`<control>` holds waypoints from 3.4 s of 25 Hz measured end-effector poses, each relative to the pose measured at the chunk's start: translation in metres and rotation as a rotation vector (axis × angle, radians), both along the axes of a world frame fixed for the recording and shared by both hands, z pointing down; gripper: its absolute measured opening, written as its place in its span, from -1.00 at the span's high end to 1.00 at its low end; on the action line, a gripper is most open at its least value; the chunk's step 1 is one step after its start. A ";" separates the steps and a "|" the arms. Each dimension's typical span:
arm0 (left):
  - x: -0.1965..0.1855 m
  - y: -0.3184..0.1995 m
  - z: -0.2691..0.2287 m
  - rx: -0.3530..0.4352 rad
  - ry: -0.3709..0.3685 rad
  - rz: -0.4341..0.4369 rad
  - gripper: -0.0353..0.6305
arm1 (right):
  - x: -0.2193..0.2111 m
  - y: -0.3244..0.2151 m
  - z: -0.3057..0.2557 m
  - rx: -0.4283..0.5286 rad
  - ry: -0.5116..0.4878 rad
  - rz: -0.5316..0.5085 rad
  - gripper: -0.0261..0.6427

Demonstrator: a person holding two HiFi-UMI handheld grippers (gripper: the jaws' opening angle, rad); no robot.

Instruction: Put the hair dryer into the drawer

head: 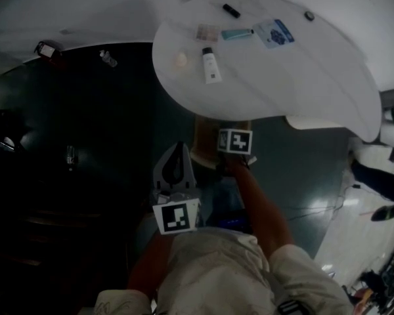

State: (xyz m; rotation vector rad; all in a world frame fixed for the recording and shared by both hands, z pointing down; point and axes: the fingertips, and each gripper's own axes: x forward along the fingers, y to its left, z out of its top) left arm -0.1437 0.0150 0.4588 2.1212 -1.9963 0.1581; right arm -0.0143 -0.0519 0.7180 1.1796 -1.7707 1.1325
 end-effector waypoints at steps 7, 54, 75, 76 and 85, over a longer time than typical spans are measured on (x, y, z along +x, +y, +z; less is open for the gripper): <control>-0.005 -0.008 0.008 -0.023 -0.008 -0.024 0.89 | -0.009 -0.022 0.016 0.038 -0.053 0.035 0.17; -0.006 -0.019 0.020 -0.103 0.016 -0.026 0.89 | -0.017 -0.017 0.040 0.059 -0.025 -0.092 0.17; 0.012 -0.043 -0.019 -0.013 -0.006 0.075 0.89 | -0.010 0.012 -0.195 0.488 -0.214 -0.053 0.20; 0.014 -0.045 -0.022 -0.006 -0.006 0.082 0.89 | -0.006 0.011 -0.209 0.535 -0.205 -0.055 0.32; 0.034 -0.057 -0.056 0.064 -0.020 0.127 0.89 | 0.023 -0.003 -0.297 0.866 -0.110 -0.009 0.91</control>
